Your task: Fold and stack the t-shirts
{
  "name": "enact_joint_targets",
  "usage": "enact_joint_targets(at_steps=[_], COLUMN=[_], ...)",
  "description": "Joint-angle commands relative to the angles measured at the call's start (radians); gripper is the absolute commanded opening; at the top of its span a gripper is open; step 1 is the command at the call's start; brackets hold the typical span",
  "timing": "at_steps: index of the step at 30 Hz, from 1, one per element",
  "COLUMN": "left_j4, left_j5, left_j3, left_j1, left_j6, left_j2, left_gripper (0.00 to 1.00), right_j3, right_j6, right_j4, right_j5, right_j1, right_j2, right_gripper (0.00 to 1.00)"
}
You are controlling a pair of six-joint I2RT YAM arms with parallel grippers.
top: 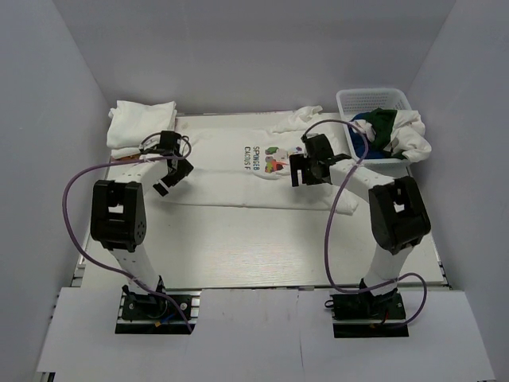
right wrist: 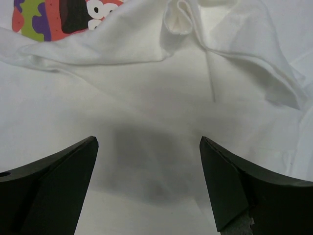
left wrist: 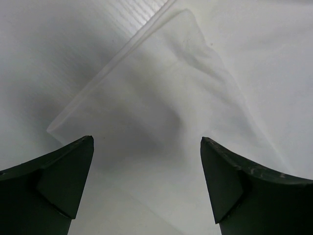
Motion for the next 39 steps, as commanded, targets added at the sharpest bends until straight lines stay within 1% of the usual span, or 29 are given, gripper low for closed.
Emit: enact_joint_targets(at_steps=[1,4,5,6,8,10,11,13,14,15,16,17,19,20,22,23,24,26,27,28,29,30,31,32,33,34,35,37,39], left_j4=[0.069,0.056,0.041,0.024,0.015,0.001,0.001,0.012,0.012,0.012,0.012,0.001,-0.01,-0.019,-0.029,-0.029,-0.029,-0.029,-0.019,-0.019,-0.008,-0.008,0.004,0.018,0.018,0.029,0.041,0.041,0.041], left_j5=[0.046,0.037,0.026,0.026,0.002,-0.015,-0.015,-0.015,-0.015,-0.015,-0.015,-0.015,-0.034,-0.034,-0.046,-0.046,-0.046,-0.046,-0.046,-0.046,-0.023,-0.014,-0.005,0.006,0.026,0.026,0.026,0.035,0.044], left_j3=[-0.022,-0.022,-0.01,0.001,0.001,0.001,0.001,-0.012,-0.021,-0.021,-0.012,-0.012,-0.002,0.007,0.007,0.007,0.007,0.007,0.007,0.007,0.007,0.007,0.007,0.007,0.007,0.007,0.007,-0.002,-0.013], left_j1=[-0.003,-0.003,-0.003,-0.003,-0.003,-0.003,-0.003,0.006,0.006,0.006,0.006,0.006,0.006,0.006,0.006,0.006,0.006,-0.003,-0.003,-0.003,-0.003,-0.003,-0.003,-0.003,-0.003,-0.003,-0.003,-0.003,-0.003], left_j6=[0.054,0.054,0.066,0.067,0.067,0.077,0.077,0.077,0.077,0.077,0.077,0.077,0.077,0.077,0.077,0.077,0.077,0.077,0.077,0.077,0.077,0.077,0.077,0.077,0.077,0.086,0.086,0.086,0.086], left_j2=[-0.026,0.023,0.034,0.043,0.054,0.054,0.054,0.045,0.045,0.045,0.045,0.045,0.045,0.045,0.045,0.045,0.045,0.033,0.033,0.022,0.022,0.022,0.022,0.022,0.022,0.022,0.033,0.042,0.054], left_gripper=[1.0,1.0,1.0,1.0,1.0,1.0,1.0,1.0,1.0,1.0,1.0,1.0,1.0,1.0,1.0,1.0,1.0,1.0,1.0,1.0,1.0,1.0,1.0,1.0,1.0,1.0,1.0,1.0,1.0], right_j3=[0.066,0.147,0.185,0.205,0.228,0.306,0.415,0.492,0.591,0.621,0.642,0.702,0.745,0.799,0.802,0.755,0.721,0.538,0.485,0.383,0.274,0.224,0.136,0.044,0.008,-0.062,-0.137,-0.216,-0.268], right_j6=[0.018,0.011,0.012,0.011,-0.003,0.003,0.003,0.0,-0.006,-0.023,-0.035,-0.066,-0.086,-0.101,-0.106,-0.098,-0.091,-0.052,-0.037,0.033,0.053,0.095,0.128,0.138,0.159,0.182,0.186,0.193,0.216], right_j4=[0.088,0.121,0.121,0.143,0.247,0.265,0.3,0.331,0.346,0.363,0.431,0.455,0.475,0.457,0.395,0.347,0.337,0.302,0.293,0.283,0.25,0.239,0.218,0.217,0.205,0.205,0.214,0.236,0.221], right_j5=[-0.011,0.009,0.007,0.004,-0.017,-0.011,-0.003,0.014,0.021,0.023,0.009,-0.027,-0.043,-0.07,-0.051,-0.025,-0.014,0.032,0.047,0.058,0.081,0.084,0.084,0.072,0.055,0.054,0.038,0.038,0.047], right_j1=[-0.005,-0.016,-0.016,-0.023,-0.035,-0.055,-0.06,-0.077,-0.08,-0.083,-0.085,-0.085,-0.088,-0.085,-0.086,-0.083,-0.08,-0.083,-0.085,-0.088,-0.085,-0.085,-0.086,-0.083,-0.083,-0.085,-0.085,-0.095,-0.121], right_j2=[0.069,0.151,0.205,0.22,0.261,0.345,0.396,0.47,0.506,0.538,0.549,0.562,0.592,0.6,0.58,0.547,0.495,0.389,0.275,0.231,0.193,0.157,0.054,0.024,-0.031,-0.074,-0.105,-0.125,-0.127], right_gripper=[0.9,0.9,0.9,0.9,0.9,0.9,0.9,0.9,0.9,0.9,0.9,0.9,0.9,0.9,0.9,0.9,0.9,0.9,0.9,0.9,0.9,0.9,0.9,0.9,0.9,0.9,0.9,0.9,0.9])
